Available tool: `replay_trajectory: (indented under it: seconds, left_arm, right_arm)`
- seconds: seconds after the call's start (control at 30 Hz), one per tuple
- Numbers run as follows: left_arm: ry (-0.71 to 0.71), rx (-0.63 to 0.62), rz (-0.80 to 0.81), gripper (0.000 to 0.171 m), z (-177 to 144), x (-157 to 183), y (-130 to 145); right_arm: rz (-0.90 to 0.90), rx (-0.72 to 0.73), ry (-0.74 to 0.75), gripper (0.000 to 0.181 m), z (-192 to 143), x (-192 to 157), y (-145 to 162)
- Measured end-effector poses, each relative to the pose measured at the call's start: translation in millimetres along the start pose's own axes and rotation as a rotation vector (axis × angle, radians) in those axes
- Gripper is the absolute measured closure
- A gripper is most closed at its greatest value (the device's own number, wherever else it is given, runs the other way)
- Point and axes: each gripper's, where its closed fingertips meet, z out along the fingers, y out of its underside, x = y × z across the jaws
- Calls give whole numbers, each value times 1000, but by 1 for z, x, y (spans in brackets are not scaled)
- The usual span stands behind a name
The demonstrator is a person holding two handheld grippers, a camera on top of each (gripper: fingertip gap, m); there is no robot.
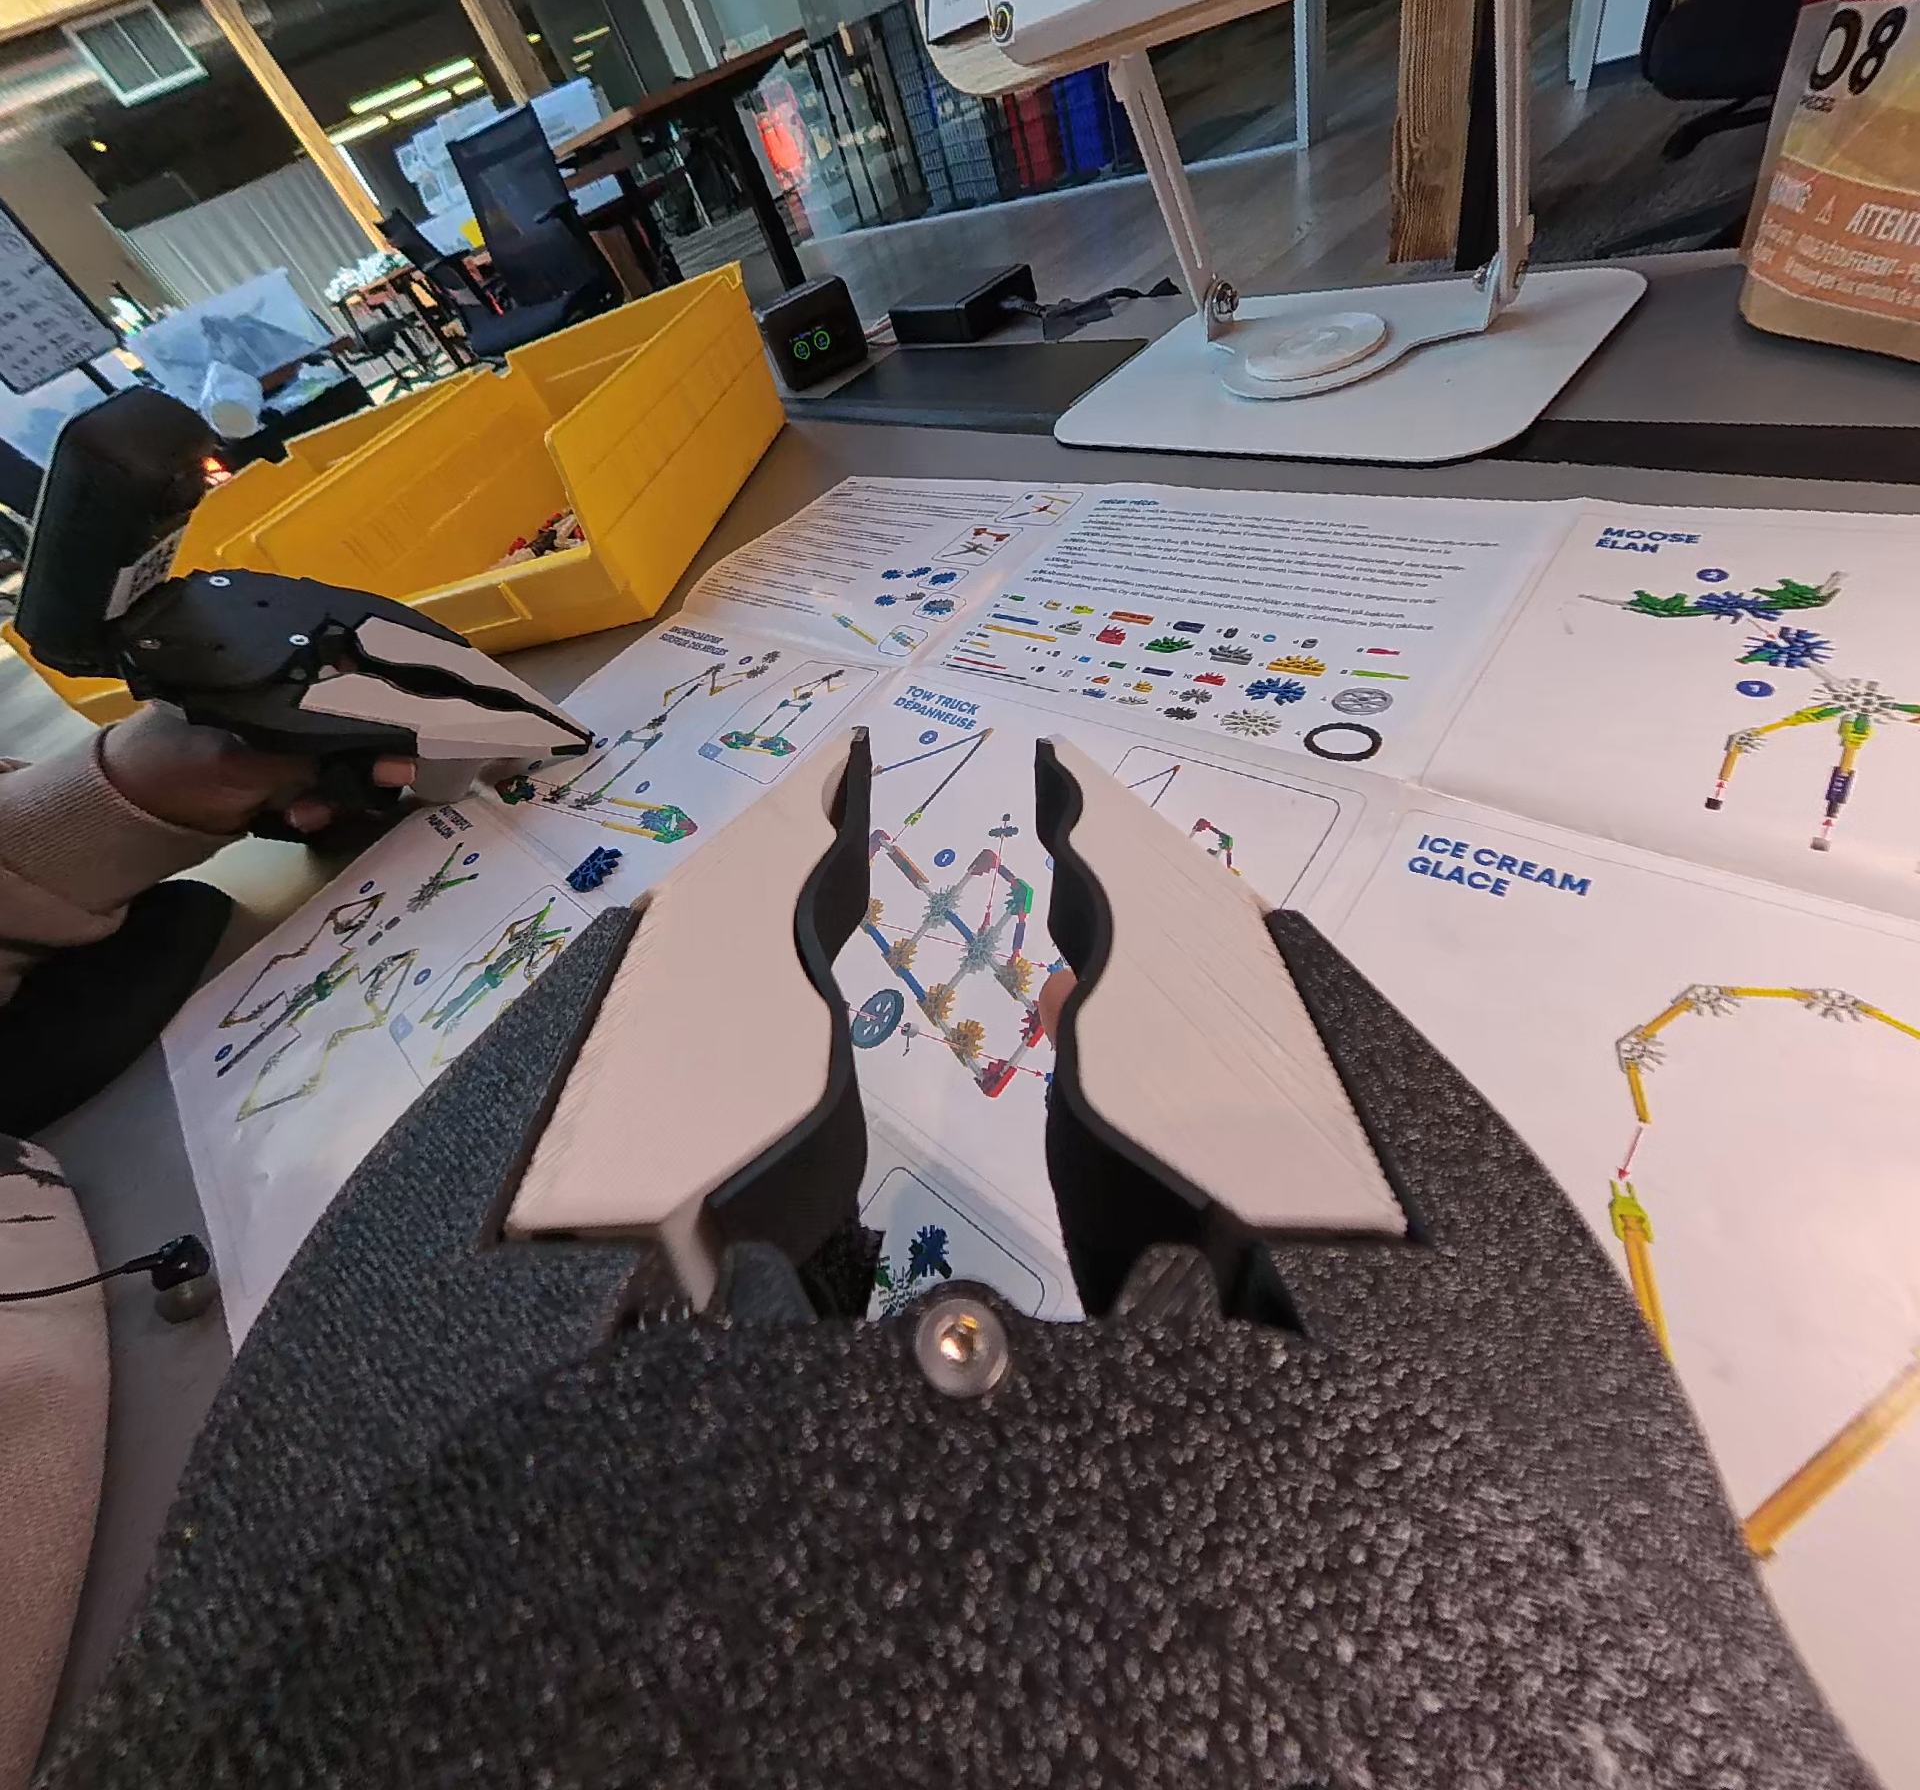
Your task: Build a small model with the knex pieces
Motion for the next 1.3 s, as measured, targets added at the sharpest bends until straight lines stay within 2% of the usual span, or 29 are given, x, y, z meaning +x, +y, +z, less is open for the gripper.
replay_trajectory:
  seconds: [0.63,0.83,1.3]
  left_arm:
    - [24,32,-8,163,-4,2,-4]
    - [7,11,30,171,3,6,-9]
    - [25,2,47,171,4,11,-5]
  right_arm:
    - [8,-6,-2,151,1,1,1]
    - [12,-13,-3,151,1,1,2]
    - [32,-9,-5,151,1,2,1]
